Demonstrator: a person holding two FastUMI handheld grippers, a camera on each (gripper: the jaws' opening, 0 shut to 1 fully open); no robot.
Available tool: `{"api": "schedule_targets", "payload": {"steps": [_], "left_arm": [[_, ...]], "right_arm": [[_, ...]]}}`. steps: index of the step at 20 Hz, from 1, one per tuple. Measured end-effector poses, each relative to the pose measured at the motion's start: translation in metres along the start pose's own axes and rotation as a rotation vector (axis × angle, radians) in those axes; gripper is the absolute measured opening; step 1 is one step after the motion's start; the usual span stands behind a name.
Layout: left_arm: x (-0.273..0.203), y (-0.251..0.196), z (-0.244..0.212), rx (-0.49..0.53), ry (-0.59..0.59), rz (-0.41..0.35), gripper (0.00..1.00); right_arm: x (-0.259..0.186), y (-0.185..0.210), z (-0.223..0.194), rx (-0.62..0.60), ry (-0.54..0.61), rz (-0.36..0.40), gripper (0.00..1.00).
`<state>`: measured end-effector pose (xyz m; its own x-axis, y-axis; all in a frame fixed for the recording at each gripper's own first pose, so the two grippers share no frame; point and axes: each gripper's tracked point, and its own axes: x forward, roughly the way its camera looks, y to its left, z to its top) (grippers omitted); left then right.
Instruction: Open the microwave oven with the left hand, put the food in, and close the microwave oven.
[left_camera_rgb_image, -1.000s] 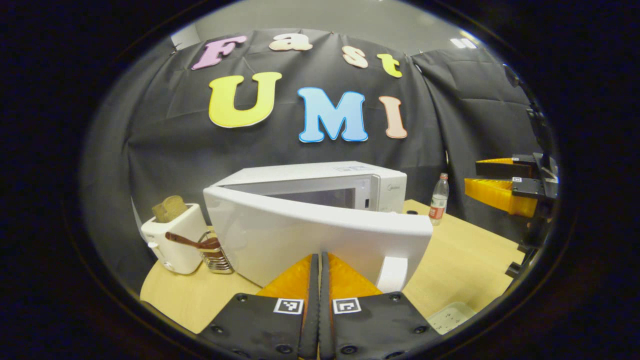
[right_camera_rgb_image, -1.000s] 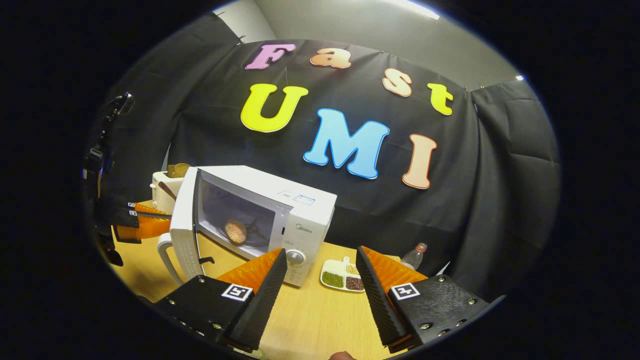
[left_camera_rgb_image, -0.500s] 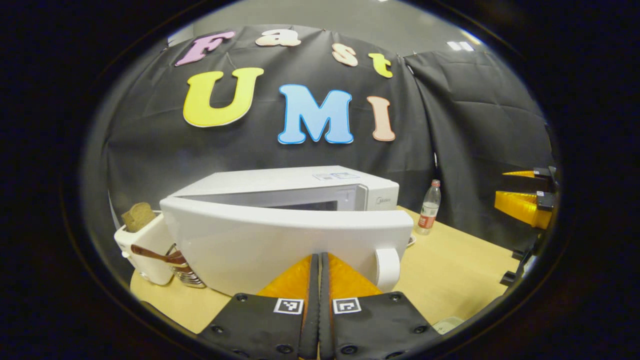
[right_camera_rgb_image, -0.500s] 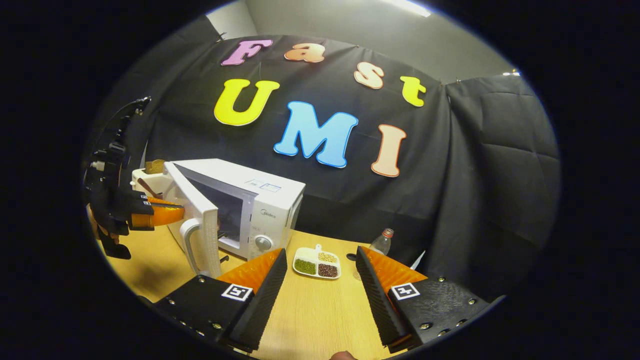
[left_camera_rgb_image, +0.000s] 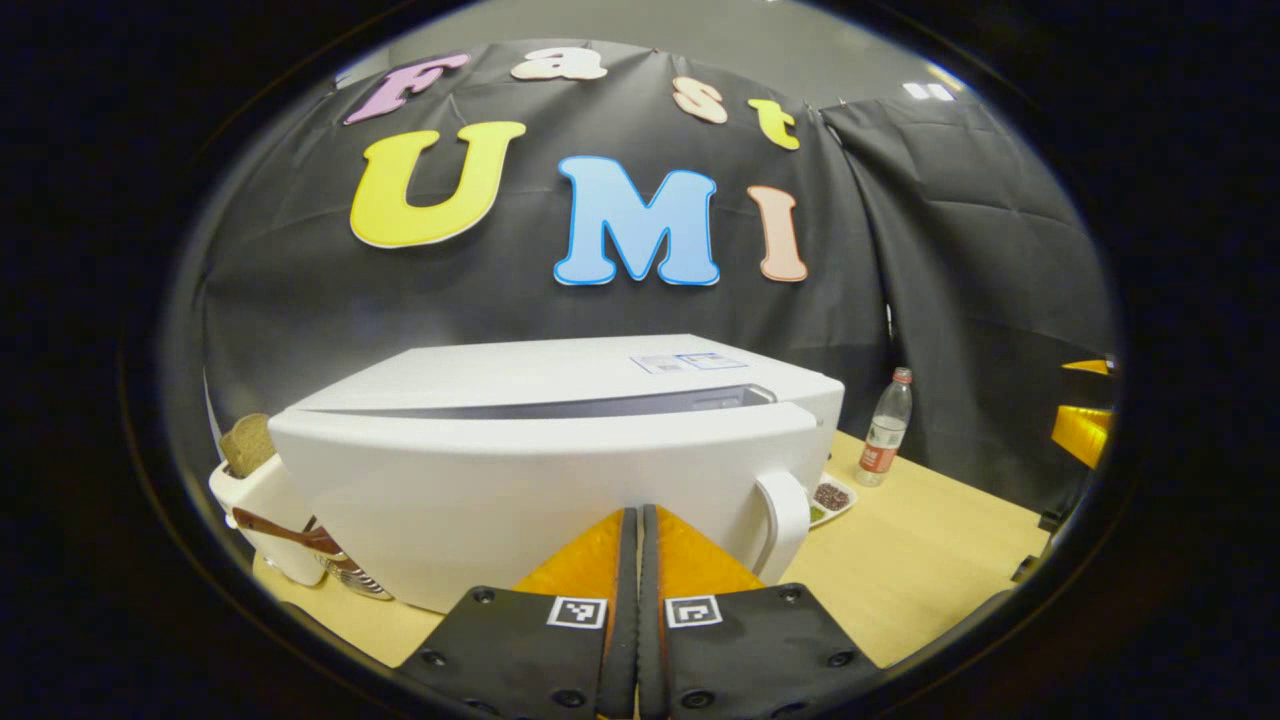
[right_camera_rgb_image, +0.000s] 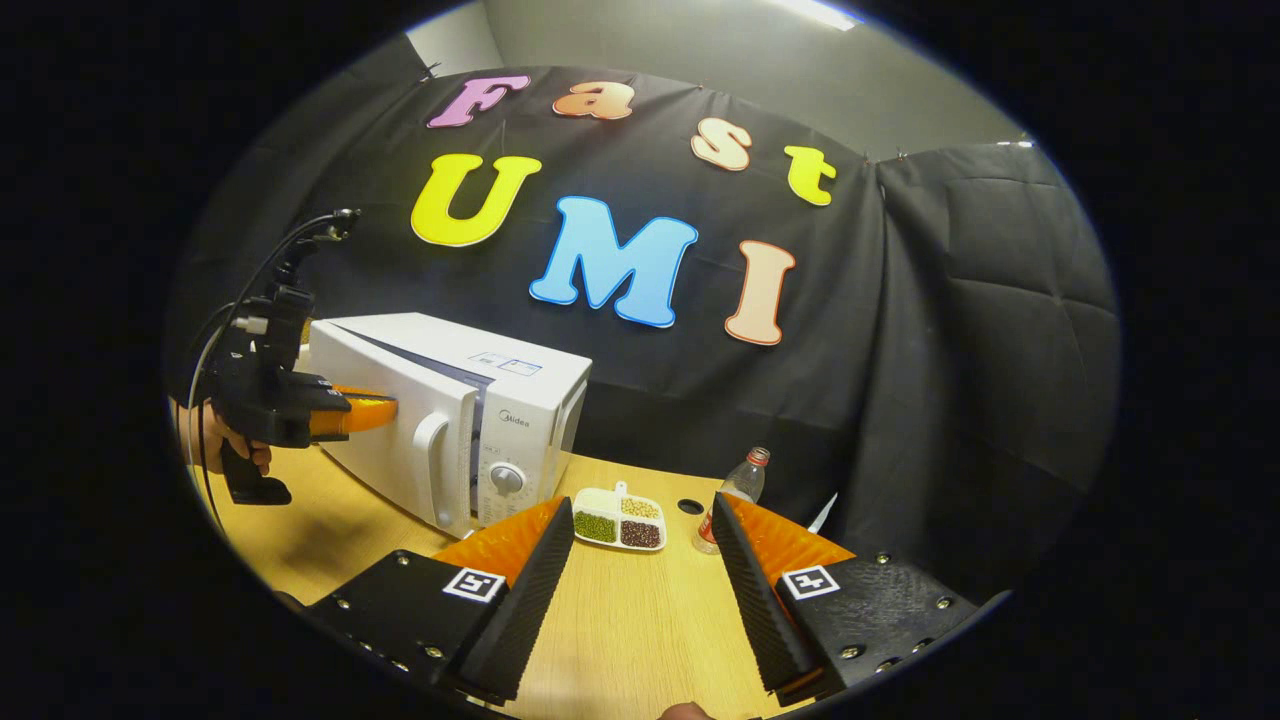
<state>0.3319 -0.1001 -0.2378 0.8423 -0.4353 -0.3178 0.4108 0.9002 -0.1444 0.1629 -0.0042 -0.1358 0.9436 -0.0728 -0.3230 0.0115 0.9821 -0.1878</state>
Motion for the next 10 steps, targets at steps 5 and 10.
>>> {"api": "schedule_targets", "payload": {"steps": [5,10], "left_arm": [[0.013,-0.001,0.004,-0.07,0.006,0.018,0.05],[0.024,0.005,0.003,-0.052,0.037,0.055,0.07]], "right_arm": [[-0.001,-0.008,0.006,0.004,-0.011,-0.014,0.85],[-0.008,-0.013,0.018,0.008,-0.033,-0.001,0.85]]}}
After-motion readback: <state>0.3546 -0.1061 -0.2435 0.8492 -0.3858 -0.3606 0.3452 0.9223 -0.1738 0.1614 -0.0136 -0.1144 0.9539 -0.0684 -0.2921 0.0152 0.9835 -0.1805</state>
